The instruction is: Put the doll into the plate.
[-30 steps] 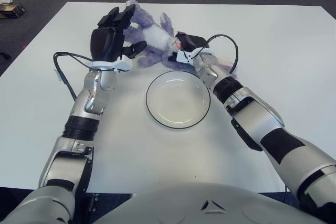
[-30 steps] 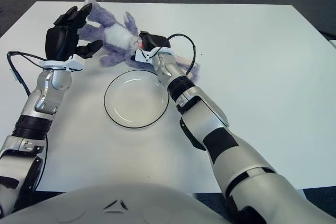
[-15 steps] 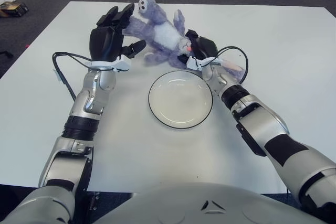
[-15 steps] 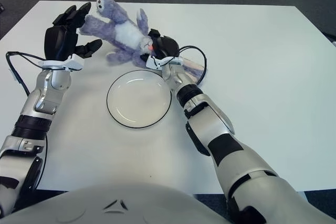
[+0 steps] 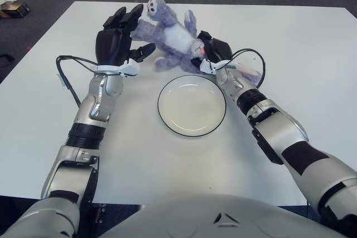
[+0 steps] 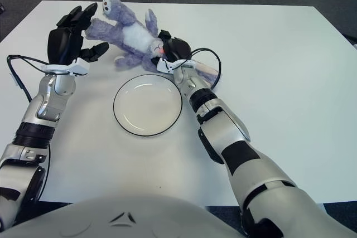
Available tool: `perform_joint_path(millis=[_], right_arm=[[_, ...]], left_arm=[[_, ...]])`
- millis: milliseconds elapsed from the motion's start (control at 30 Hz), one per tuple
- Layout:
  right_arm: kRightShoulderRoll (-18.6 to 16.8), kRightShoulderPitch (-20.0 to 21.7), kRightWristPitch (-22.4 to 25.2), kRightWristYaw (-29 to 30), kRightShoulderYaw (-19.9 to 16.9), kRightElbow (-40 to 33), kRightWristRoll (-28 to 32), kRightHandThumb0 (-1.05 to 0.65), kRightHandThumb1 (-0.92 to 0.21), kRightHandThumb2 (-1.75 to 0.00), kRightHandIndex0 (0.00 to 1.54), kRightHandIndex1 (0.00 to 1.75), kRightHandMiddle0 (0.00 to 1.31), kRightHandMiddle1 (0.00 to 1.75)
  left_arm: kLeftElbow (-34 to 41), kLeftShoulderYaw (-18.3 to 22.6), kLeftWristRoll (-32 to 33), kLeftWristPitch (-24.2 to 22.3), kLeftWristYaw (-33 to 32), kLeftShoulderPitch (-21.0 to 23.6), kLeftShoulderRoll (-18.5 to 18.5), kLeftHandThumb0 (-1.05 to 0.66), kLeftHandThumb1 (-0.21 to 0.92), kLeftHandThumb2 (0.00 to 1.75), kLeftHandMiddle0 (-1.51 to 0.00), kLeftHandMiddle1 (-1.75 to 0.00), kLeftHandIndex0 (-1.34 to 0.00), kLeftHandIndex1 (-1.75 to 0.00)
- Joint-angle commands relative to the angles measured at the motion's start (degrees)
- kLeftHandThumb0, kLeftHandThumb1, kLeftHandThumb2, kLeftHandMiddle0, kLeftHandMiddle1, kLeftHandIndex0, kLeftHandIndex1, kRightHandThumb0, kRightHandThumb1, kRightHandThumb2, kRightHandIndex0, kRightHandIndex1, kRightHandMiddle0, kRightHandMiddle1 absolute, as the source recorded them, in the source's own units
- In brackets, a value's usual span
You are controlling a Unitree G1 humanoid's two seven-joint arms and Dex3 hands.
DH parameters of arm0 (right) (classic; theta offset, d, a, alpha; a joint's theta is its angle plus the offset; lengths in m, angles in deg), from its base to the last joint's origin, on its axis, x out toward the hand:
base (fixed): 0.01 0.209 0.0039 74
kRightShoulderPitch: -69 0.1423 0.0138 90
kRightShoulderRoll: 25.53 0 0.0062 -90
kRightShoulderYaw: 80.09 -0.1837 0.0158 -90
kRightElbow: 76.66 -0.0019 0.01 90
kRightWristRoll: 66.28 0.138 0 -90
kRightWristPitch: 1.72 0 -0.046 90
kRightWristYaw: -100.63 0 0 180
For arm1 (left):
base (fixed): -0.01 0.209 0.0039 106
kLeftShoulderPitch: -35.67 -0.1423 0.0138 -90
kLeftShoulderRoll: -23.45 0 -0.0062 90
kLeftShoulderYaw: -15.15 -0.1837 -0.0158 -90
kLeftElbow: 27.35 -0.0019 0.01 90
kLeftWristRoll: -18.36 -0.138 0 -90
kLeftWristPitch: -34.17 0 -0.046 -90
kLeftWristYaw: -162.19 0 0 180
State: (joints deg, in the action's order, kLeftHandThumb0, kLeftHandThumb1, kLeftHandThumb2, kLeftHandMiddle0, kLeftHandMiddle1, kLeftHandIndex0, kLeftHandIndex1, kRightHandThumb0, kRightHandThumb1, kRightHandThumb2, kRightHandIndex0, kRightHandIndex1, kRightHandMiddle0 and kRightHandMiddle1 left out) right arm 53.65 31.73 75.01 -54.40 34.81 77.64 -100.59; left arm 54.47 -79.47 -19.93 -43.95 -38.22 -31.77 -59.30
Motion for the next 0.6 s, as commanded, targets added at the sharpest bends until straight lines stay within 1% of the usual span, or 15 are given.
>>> perform_joint_path(millis=[0, 133, 267, 400, 500, 567], right_arm=[[2.8, -1.0, 0.0, -2.5, -0.9, 0.3, 0.9, 0.00, -0.30, -1.30, 0.67, 1.62, 0.41, 1.75], [3.5, -0.9, -0.4, -3.5, -1.6, -0.8, 1.1, 0.00, -0.30, -1.30, 0.67, 1.62, 0.41, 1.75], [5.7, -2.0, -1.2, -7.6, -3.6, -7.4, 3.3, 0.00, -0.30, -1.30, 0.67, 1.62, 0.41, 1.75], [6.5, -2.8, -0.3, -10.2, -4.4, -10.7, 3.9, 0.00, -0.30, -1.30, 0.67, 1.62, 0.41, 1.75], [7.4, -3.4, 0.6, -13.4, -5.2, -14.2, 4.7, 0.00, -0.30, -1.30, 0.67, 1.62, 0.41, 1.75], [8.0, -4.3, 2.2, -15.8, -5.7, -18.0, 5.2, 0.00, -0.30, -1.30, 0.67, 1.61, 0.41, 1.75]], left_arm=[[-0.8, 0.5, 0.1, 0.6, -0.7, 0.5, 0.8, -1.04, 0.92, 0.65, -0.46, 0.00, -0.42, 0.00], [-1.0, 0.5, 0.2, 0.7, -0.8, 0.6, 0.8, -1.04, 0.92, 0.65, -0.46, 0.00, -0.43, 0.00], [-3.1, 1.5, 0.7, 1.9, -3.0, 0.9, 0.8, -1.04, 0.92, 0.66, -0.47, 0.00, -0.43, 0.00], [-4.2, 2.2, 1.3, 2.7, -4.8, 1.1, 0.4, -1.03, 0.92, 0.67, -0.47, 0.00, -0.43, 0.00], [-4.4, 3.5, 3.5, 2.4, -5.4, 1.2, -0.7, -1.03, 0.92, 0.69, -0.47, 0.00, -0.43, -0.01], [-5.2, 4.2, 4.2, 2.2, -5.8, 1.6, -0.6, -1.03, 0.92, 0.71, -0.48, 0.00, -0.43, -0.01]])
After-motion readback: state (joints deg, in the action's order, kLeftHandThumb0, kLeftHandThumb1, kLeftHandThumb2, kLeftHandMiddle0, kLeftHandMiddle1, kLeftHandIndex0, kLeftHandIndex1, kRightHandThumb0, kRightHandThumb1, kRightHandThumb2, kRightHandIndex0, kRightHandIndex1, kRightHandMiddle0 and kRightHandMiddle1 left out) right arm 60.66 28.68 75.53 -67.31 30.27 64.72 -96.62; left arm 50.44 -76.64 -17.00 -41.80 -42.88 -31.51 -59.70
